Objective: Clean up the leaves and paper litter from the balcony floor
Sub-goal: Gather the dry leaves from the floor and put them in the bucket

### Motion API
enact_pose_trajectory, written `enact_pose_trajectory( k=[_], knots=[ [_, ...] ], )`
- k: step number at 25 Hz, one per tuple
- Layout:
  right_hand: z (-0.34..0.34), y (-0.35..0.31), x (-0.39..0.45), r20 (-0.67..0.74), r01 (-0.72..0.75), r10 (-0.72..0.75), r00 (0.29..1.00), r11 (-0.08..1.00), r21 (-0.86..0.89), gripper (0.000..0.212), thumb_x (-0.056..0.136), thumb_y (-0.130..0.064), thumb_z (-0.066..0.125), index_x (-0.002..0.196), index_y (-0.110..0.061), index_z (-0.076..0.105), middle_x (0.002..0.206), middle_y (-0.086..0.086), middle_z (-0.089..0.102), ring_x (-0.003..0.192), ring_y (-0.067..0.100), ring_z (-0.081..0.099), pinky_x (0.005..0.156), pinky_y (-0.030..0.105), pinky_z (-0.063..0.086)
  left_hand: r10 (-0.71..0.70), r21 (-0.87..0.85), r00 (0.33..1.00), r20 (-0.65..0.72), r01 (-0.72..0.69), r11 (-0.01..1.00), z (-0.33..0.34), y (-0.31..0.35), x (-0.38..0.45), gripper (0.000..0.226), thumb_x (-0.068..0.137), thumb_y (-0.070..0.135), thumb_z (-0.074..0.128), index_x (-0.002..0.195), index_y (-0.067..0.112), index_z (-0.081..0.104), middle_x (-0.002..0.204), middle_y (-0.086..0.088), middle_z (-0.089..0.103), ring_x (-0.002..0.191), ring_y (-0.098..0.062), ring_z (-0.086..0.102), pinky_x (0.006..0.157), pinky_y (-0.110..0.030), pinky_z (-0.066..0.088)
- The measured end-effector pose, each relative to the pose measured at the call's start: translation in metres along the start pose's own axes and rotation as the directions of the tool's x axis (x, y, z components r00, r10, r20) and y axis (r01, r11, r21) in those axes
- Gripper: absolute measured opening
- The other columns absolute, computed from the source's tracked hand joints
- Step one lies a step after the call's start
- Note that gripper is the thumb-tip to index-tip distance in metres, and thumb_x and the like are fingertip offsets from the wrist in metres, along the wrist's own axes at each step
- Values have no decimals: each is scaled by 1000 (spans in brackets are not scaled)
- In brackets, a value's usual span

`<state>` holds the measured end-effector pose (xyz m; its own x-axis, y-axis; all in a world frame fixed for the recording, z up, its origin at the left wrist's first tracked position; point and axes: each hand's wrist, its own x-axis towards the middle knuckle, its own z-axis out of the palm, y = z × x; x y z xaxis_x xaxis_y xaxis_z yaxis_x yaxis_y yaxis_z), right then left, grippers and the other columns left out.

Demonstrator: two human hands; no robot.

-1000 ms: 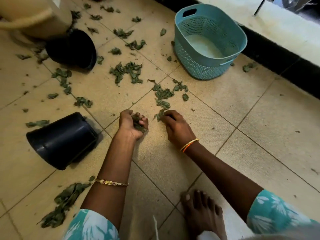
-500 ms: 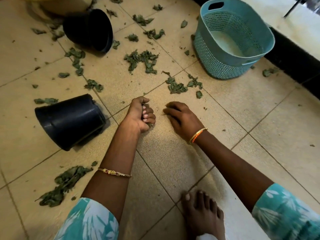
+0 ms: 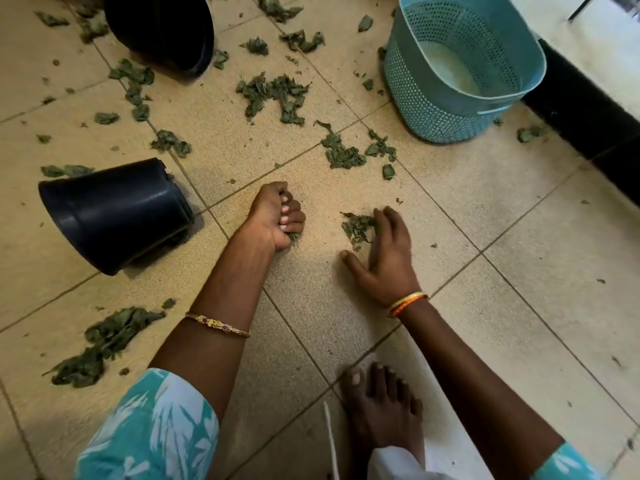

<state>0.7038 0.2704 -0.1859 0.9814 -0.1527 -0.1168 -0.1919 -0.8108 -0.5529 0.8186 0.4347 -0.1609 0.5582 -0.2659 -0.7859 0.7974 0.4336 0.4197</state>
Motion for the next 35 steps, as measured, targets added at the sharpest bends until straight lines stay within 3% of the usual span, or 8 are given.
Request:
enact_pose_trajectory(
  k=[5, 11, 14, 17, 24, 28, 31, 35],
  knots=[
    [25, -11, 9, 7, 333, -337, 942, 928, -168, 52, 83, 1, 61, 133, -4, 49, 138, 25, 44, 129, 45, 38, 106, 54, 34, -8, 54, 998, -63, 12, 998, 2, -6, -6, 47, 90, 21, 43, 46, 20, 28, 38, 6, 23, 29, -8, 17, 30, -11, 11],
    [3, 10, -5, -123, 531, -556, 822, 826, -189, 21, 85, -6, 52, 95, -1, 71, 100, 13, 70, 85, 32, 66, 72, 32, 57, -47, 133, 997, -62, 55, 990, 3, -12, -6, 37, 96, 17, 39, 60, 19, 33, 39, 6, 37, 29, -5, 31, 24, -14, 13],
    [-19, -6, 11, -141, 296, -281, 949, 950, 103, 22, 81, 5, 63, 94, -9, 74, 97, 7, 73, 86, 18, 68, 78, 28, 57, -37, 224, 999, -40, 45, 974, 6, -13, -10, 33, 100, 16, 35, 69, 11, 47, 53, -4, 63, 39, -12, 58, 26, -12, 18],
    [-49, -26, 34, 73, 50, -93, 993, 889, 456, 23, 82, -1, 66, 99, -16, 71, 98, 3, 72, 91, 9, 67, 84, 23, 54, -91, 271, 995, 41, 76, 960, 15, -18, -15, 37, 103, 17, 29, 81, 3, 55, 82, -14, 72, 61, -24, 71, 26, -11, 23],
    [-26, -59, 39, 174, 423, -397, 901, 893, -152, 20, 82, -4, 54, 100, 1, 63, 87, 19, 64, 80, 31, 59, 68, 34, 42, -91, 311, 995, 47, 71, 948, 37, -25, -11, 38, 97, 33, 41, 63, 15, 39, 40, 4, 35, 28, -7, 33, 30, -12, 22],
    [-22, -67, 30, -62, 358, -355, 933, 933, 39, 33, 76, -14, 36, 102, 3, 47, 76, 12, 55, 67, 24, 48, 67, 32, 39, -33, 304, 999, 18, 26, 952, 45, -24, -1, 36, 94, 17, 41, 59, 17, 36, 38, 6, 33, 26, -6, 28, 30, -11, 20],
    [-42, -52, 55, -309, 209, -100, 946, 916, 343, 15, 81, -1, 42, 92, -5, 51, 85, 11, 62, 78, 20, 59, 69, 27, 50, -52, 332, 998, -22, 56, 941, 46, -18, 9, 36, 96, 15, 39, 61, 19, 33, 38, 7, 29, 27, -5, 21, 28, -11, 13],
    [-61, -5, 134, -107, 5, 3, 994, 998, 68, 37, 80, -4, 52, 117, -7, 55, 125, 16, 48, 116, 26, 45, 99, 34, 41, -36, 292, 999, -22, 41, 955, 44, -9, 13, 39, 93, 19, 41, 56, 21, 27, 37, 8, 22, 27, -5, 15, 28, -10, 10]
  ],
)
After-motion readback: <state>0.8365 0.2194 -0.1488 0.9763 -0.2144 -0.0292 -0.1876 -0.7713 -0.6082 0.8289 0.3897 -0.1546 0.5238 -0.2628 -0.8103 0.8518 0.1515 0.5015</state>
